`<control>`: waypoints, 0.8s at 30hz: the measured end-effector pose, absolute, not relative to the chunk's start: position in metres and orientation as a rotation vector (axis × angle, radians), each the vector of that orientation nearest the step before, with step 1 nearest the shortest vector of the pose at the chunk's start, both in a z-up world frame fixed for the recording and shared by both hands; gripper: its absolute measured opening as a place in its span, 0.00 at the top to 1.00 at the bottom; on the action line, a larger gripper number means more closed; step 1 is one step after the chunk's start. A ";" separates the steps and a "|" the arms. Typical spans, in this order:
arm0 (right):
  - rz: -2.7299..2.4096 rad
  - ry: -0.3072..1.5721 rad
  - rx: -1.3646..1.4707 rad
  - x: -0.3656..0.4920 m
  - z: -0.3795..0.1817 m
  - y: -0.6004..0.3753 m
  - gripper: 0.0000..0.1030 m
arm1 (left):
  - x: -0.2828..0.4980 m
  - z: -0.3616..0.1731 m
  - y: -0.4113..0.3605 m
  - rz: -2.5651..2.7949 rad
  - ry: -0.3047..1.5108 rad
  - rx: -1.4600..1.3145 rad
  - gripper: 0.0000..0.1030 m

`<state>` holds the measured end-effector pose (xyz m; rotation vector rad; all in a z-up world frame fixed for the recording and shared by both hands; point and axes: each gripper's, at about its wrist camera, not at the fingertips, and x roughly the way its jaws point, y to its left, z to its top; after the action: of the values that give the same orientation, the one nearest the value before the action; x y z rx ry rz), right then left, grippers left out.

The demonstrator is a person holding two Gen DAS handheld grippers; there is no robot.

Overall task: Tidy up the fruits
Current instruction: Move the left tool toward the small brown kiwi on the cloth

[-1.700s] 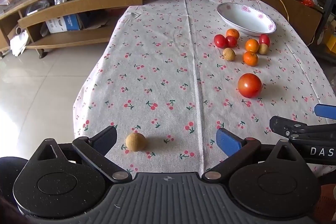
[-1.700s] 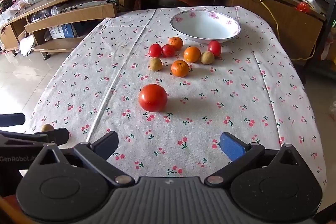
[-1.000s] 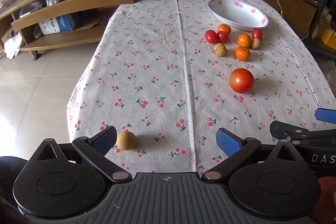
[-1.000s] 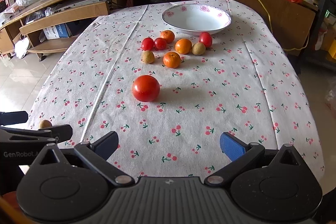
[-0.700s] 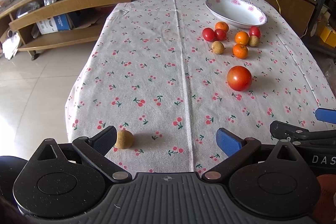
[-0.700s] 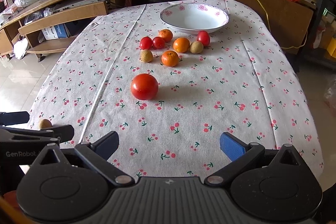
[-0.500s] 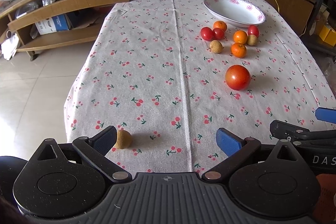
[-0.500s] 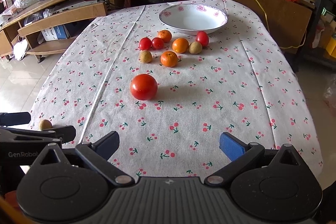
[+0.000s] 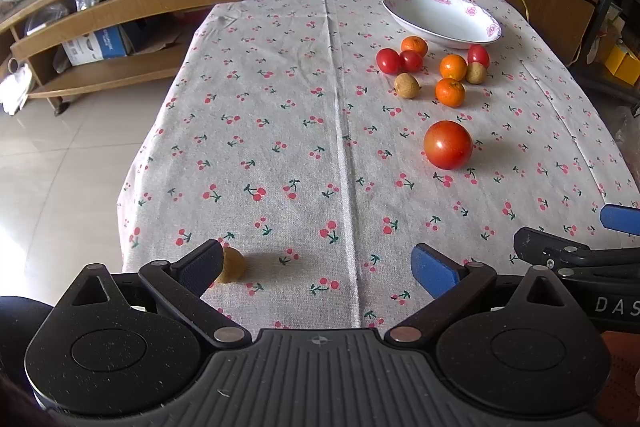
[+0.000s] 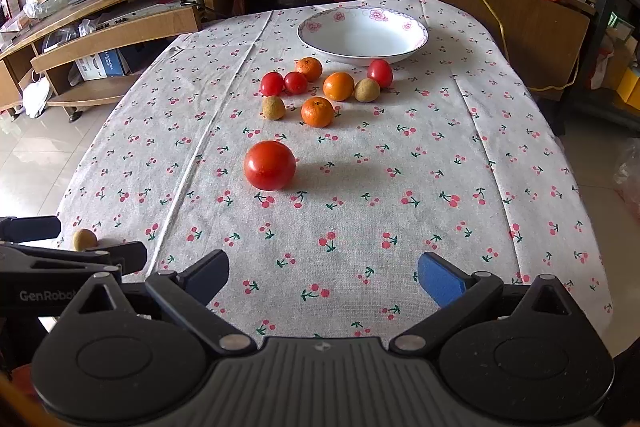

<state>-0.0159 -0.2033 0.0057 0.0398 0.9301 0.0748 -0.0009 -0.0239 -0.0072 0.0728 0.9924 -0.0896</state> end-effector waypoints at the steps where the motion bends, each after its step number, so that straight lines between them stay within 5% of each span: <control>1: 0.074 0.928 0.040 -0.016 0.006 -0.203 0.01 | -0.001 -0.007 -0.024 -0.090 0.994 0.074 0.02; 24: 0.084 0.940 0.044 -0.014 0.004 -0.200 0.02 | -0.002 -0.009 -0.023 -0.087 0.998 0.080 0.05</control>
<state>-0.0136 -0.2000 0.0041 0.0442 0.9396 0.0840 -0.0019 -0.0233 -0.0086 0.0803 0.9977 -0.0875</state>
